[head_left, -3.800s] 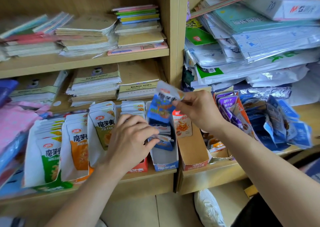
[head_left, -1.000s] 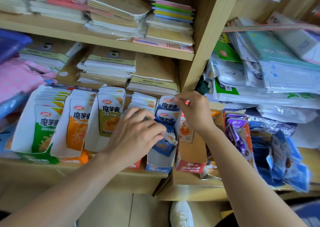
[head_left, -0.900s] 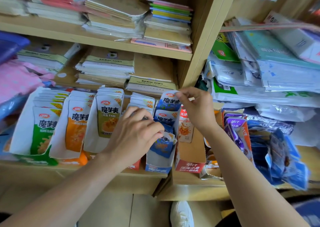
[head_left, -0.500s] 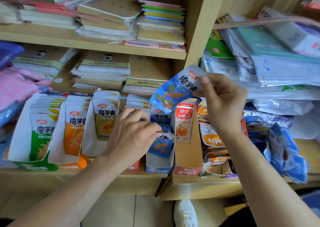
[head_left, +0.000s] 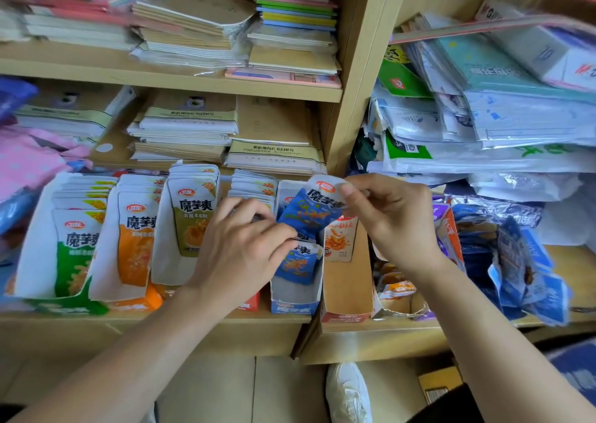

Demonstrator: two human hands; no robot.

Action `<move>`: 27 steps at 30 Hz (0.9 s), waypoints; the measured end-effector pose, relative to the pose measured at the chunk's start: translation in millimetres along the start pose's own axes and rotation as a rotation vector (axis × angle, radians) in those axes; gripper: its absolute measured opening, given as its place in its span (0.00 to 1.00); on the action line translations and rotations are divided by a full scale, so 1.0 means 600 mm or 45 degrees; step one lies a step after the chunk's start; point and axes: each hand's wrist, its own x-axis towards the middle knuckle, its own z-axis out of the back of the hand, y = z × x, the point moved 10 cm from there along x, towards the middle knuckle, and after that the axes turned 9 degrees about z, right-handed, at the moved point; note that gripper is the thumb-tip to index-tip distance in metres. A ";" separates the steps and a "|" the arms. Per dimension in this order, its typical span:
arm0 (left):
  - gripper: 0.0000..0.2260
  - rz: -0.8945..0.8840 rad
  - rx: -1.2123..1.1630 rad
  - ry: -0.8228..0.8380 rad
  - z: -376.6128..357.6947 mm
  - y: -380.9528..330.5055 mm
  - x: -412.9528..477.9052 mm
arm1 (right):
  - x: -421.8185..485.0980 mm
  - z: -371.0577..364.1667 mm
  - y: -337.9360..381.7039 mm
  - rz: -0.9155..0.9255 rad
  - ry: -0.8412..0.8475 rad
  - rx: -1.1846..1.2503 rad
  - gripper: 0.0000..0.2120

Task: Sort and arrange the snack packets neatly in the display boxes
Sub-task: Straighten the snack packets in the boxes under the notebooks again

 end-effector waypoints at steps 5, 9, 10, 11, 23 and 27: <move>0.05 0.071 0.092 -0.038 0.003 0.003 0.010 | 0.001 -0.085 -0.053 -0.047 0.405 -0.067 0.11; 0.10 0.205 0.198 0.015 -0.008 0.015 0.016 | 0.018 -0.104 -0.084 -0.148 0.349 -0.053 0.11; 0.12 0.231 0.225 0.040 -0.012 0.019 0.017 | 0.024 -0.095 -0.085 -0.148 0.260 -0.055 0.09; 0.13 0.252 0.239 0.065 -0.016 0.022 0.017 | 0.029 -0.089 -0.084 -0.127 0.201 -0.080 0.07; 0.12 0.431 0.276 0.187 -0.028 0.041 0.050 | 0.019 -0.074 -0.073 -0.162 0.310 -0.079 0.15; 0.15 0.418 0.364 0.210 -0.044 0.040 0.074 | 0.001 -0.070 -0.057 -0.209 0.410 0.045 0.14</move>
